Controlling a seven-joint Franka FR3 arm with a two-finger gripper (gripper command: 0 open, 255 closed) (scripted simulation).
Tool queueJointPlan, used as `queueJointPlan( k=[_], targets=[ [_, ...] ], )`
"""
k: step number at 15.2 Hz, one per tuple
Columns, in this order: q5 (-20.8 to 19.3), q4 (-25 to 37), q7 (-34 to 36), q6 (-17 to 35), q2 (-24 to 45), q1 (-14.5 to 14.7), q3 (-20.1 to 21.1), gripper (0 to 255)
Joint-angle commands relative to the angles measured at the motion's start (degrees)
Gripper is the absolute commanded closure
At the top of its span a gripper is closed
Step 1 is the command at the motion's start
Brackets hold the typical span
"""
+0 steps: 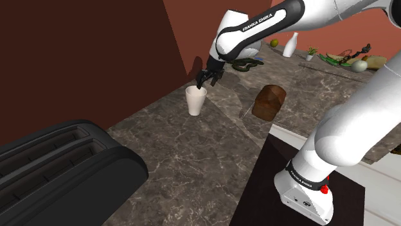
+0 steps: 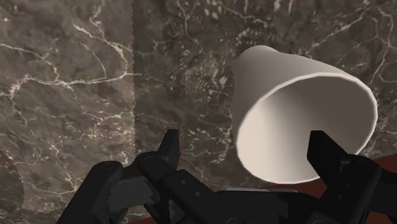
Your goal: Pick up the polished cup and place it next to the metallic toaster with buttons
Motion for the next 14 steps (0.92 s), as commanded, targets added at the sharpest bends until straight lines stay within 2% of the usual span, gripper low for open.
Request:
queueJointPlan(
  k=[1, 6, 13, 14],
  targets=[
    [0.41, -0.13, -0.24, 1.91, 1.70, 0.15, 0.03, 0],
    [1.19, -0.47, -0.78, 5.35, 4.82, 0.43, 0.12, 0],
    [1.19, -0.47, -0.78, 5.34, 4.80, 0.43, 0.12, 0],
    [1.19, -0.47, -0.78, 5.34, 4.80, 0.43, 0.12, 255]
  ],
)
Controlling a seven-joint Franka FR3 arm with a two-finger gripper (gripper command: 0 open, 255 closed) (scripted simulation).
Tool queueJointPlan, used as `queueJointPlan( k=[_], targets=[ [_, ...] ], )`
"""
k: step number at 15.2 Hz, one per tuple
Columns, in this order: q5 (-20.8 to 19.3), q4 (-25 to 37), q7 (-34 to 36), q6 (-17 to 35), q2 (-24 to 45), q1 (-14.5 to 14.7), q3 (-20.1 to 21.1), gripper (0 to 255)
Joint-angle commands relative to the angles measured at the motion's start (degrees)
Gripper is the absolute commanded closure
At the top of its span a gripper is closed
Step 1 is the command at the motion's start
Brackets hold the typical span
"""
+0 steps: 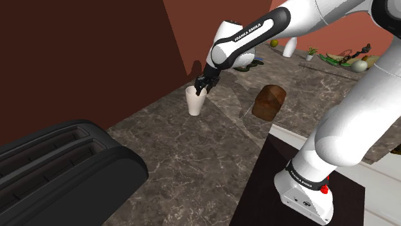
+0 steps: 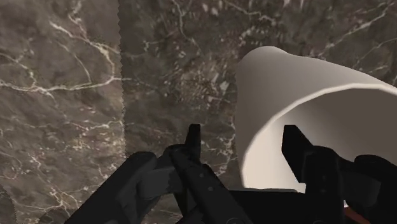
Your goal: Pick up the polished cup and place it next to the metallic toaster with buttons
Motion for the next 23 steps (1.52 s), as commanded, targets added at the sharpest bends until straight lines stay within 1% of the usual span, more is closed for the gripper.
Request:
queueJointPlan(
  k=[1, 9, 23],
  targets=[
    [0.00, 0.00, 0.00, 0.00, 0.00, 0.00, 0.00, 255],
    [0.00, 0.00, 0.00, 0.01, 0.01, 0.00, 0.00, 255],
    [-2.03, 5.30, 2.10, -11.15, -5.92, -0.45, 0.10, 255]
  ],
)
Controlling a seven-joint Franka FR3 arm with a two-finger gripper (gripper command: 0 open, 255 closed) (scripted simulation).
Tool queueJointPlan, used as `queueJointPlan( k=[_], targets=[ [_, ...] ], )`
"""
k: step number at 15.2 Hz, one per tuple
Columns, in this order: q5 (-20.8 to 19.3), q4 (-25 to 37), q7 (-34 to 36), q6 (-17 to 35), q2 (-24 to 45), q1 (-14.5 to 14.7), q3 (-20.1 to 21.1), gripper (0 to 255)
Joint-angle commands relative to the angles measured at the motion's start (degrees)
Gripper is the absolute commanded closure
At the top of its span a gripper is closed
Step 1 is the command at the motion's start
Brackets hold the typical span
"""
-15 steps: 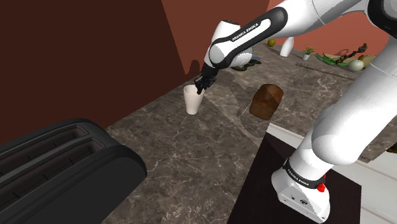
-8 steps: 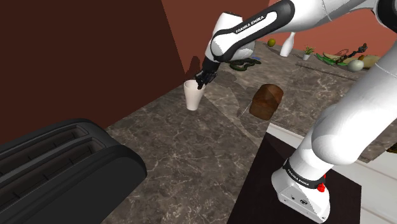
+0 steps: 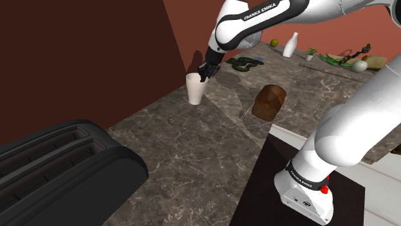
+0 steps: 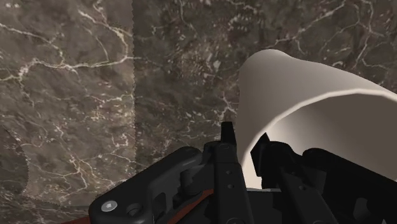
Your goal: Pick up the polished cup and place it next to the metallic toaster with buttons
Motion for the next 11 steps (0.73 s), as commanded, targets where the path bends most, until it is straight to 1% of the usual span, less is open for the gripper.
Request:
queueJointPlan(
  k=[1, 11],
  targets=[
    [-0.20, 1.05, 0.21, -1.65, -0.60, -0.06, 0.00, 255],
    [-0.97, 6.41, 1.19, -9.48, -3.11, -0.25, 0.06, 255]
  ],
)
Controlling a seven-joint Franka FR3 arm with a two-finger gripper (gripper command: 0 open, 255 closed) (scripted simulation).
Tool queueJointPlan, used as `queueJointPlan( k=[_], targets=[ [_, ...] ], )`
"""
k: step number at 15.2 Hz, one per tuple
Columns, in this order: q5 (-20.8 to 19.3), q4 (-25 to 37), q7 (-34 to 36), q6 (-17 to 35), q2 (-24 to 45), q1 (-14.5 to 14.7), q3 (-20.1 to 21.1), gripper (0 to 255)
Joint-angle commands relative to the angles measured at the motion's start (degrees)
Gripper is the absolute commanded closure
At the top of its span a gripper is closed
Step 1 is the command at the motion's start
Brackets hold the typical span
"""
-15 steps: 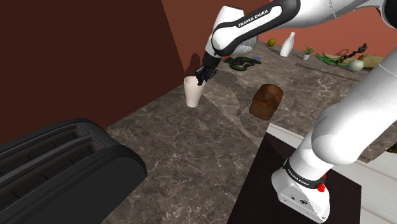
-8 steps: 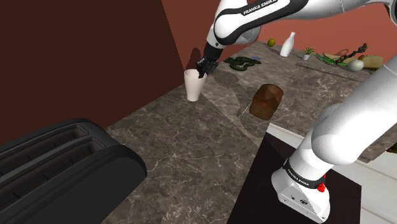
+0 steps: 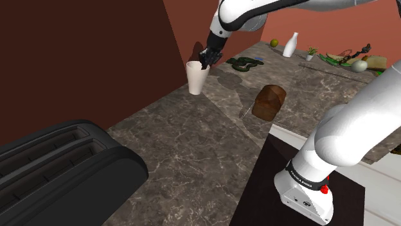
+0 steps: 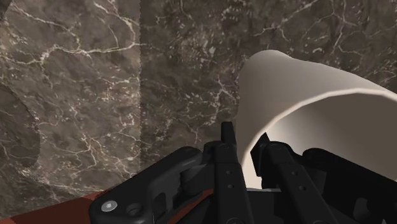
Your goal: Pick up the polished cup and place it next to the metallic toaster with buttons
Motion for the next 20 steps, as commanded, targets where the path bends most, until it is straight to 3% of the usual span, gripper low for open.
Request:
queueJointPlan(
  k=[1, 20],
  targets=[
    [-0.13, 1.09, 0.11, -1.63, -0.53, -0.06, -0.03, 255],
    [-0.85, 14.74, 1.44, -16.24, -1.54, -0.19, -0.03, 255]
  ],
)
